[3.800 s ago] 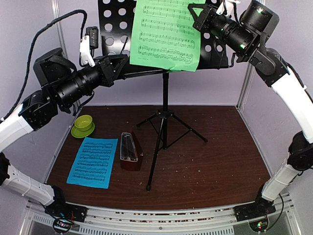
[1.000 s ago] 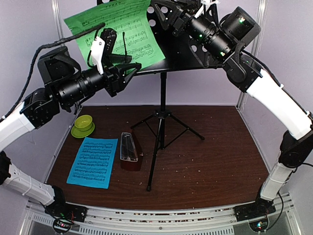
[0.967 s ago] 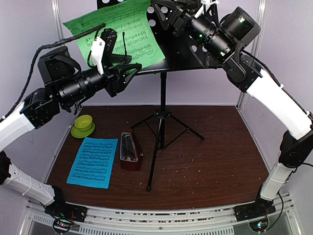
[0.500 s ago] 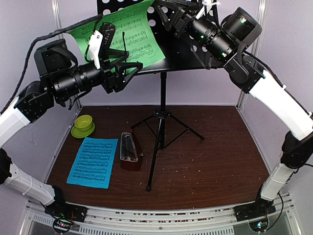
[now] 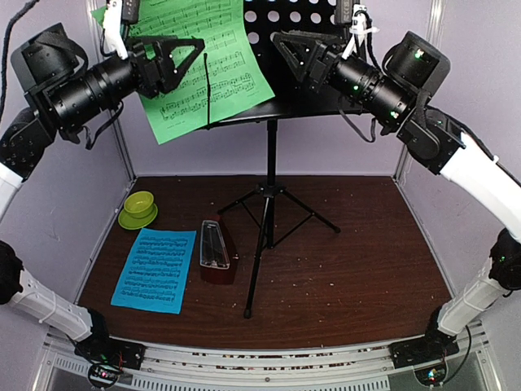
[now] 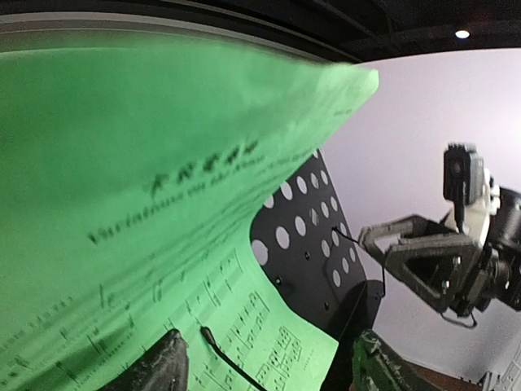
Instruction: Set up the instrument practice props
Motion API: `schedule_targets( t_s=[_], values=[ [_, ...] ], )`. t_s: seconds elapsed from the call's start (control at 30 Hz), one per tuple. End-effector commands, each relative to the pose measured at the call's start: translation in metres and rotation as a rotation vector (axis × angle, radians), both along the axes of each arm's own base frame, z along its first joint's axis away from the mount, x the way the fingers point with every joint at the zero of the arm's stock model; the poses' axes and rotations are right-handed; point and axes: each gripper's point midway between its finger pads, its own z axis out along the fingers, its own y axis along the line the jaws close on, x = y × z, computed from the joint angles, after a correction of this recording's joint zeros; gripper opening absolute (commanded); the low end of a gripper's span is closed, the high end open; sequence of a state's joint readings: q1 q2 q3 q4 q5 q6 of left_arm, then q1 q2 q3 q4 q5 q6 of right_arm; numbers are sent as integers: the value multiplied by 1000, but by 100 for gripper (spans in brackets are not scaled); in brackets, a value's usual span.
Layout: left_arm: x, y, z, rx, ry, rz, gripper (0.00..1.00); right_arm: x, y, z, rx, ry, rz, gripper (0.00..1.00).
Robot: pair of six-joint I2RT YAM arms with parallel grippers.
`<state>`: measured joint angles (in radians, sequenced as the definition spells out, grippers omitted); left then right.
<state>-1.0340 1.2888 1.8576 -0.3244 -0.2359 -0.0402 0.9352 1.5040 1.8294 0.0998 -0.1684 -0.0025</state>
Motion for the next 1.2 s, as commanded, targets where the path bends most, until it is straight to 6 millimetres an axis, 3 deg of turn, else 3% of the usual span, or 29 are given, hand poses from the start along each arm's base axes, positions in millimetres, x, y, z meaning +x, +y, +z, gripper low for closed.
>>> schedule_targets(
  t_s=[0.0, 0.23, 0.57, 0.67, 0.87, 1.17],
  values=[
    [15, 13, 22, -64, 27, 106, 72, 1, -4, -18, -20, 88, 14, 37],
    [44, 38, 32, -147, 114, 216, 74, 2, 0, -42, -66, 166, 33, 32],
    [38, 34, 35, -132, 76, 176, 74, 9, -2, -66, -115, 257, 0, 28],
    [35, 29, 34, -127, 66, 141, 74, 16, -9, -66, -95, 279, -50, 34],
    [32, 24, 33, -111, 53, 115, 74, 22, -11, -61, -67, 299, -75, 36],
    [32, 22, 32, -93, 40, 109, 74, 29, 5, -65, -46, 346, -26, 25]
  ],
)
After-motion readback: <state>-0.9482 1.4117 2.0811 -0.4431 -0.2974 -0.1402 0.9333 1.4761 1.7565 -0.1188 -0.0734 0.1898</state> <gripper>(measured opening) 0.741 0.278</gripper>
